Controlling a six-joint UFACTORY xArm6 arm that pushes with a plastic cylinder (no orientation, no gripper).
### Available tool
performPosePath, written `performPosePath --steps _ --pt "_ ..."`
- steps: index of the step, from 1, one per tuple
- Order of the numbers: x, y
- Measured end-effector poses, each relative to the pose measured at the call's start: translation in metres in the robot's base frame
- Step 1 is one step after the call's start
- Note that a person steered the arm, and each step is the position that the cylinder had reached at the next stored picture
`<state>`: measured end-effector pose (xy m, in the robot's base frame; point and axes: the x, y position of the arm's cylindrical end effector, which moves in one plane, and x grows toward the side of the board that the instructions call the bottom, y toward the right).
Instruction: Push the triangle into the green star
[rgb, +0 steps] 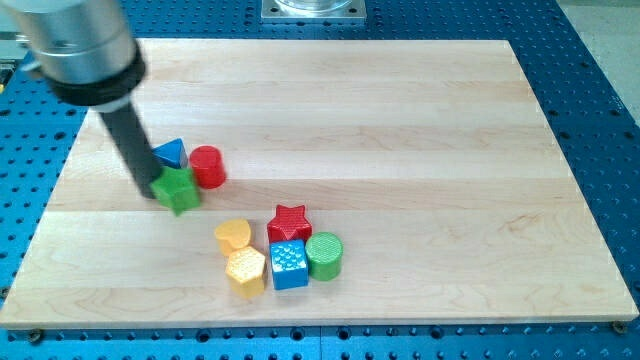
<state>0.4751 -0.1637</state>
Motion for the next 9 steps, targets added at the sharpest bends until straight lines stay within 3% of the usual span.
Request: performPosePath --steps 3,4,5,7,9 --pt "0.025 0.051" --pt "0.027 -0.052" --pt "-0.009 -0.108" --pt "-0.052 -0.048" --pt "-0.053 -0.034"
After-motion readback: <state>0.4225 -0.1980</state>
